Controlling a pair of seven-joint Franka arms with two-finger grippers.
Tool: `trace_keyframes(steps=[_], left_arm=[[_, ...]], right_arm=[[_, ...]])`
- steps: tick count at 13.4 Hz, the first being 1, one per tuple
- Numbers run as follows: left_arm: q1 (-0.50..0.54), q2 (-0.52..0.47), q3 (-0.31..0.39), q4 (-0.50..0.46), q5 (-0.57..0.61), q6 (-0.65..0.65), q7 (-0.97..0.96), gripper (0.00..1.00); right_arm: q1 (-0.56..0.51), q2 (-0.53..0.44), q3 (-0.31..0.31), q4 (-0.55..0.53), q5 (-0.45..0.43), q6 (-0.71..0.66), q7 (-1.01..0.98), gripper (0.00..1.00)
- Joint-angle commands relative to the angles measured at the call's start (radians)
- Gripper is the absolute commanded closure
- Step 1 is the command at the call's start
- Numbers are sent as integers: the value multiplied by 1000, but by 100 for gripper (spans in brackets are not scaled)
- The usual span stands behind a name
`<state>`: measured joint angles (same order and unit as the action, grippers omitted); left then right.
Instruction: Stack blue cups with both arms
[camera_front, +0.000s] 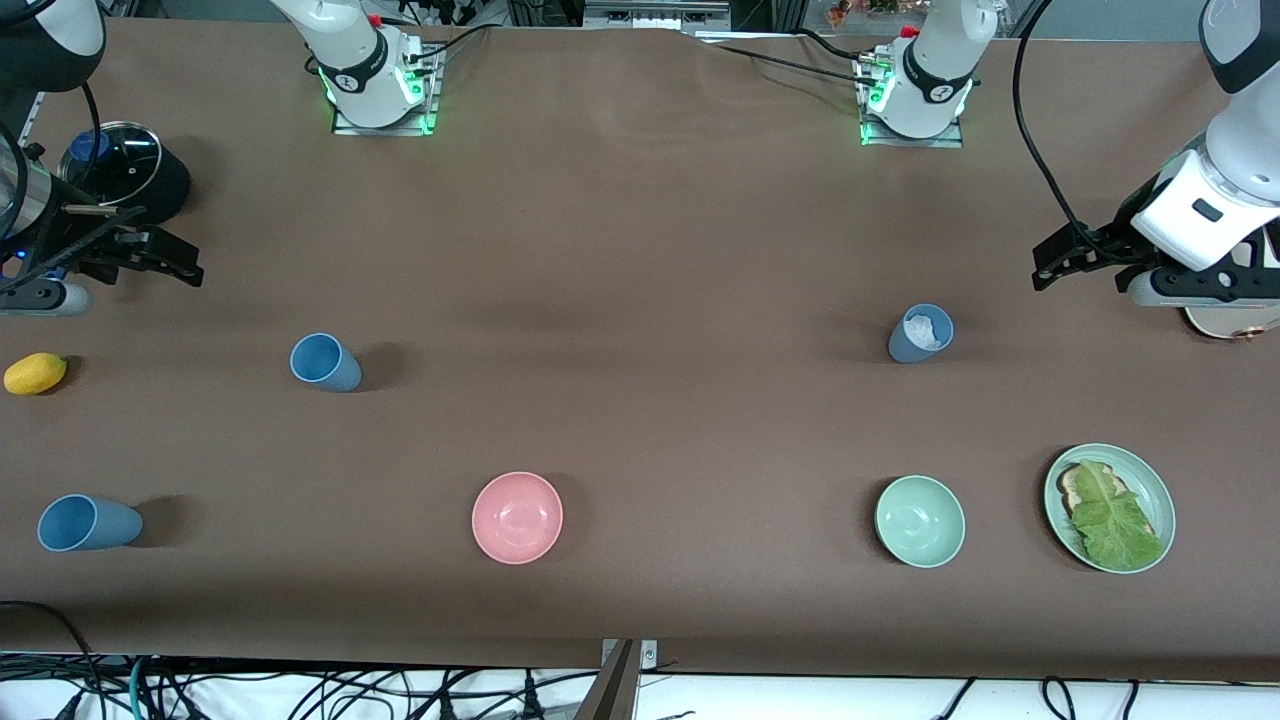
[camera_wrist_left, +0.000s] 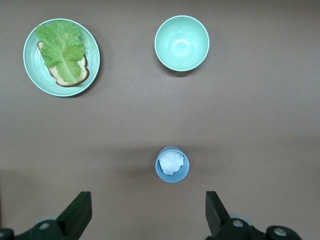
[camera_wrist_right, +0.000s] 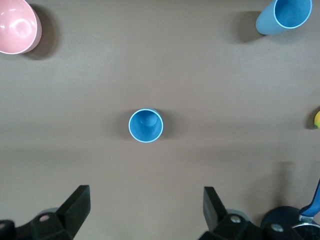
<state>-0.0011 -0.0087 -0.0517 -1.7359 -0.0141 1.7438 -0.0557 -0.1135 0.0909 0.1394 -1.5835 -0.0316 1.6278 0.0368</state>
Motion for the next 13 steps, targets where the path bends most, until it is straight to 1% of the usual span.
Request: trace_keyframes(steps=[1,13], left_arm=[[12,-20,-13,1,-18,-17,20,0],[7,-20,-14,2,-18,-26,19,0]], right_arm=[[-14,0,14,5,-2,-8,-3,0],[-14,0,14,5,-2,-8,-3,0]])
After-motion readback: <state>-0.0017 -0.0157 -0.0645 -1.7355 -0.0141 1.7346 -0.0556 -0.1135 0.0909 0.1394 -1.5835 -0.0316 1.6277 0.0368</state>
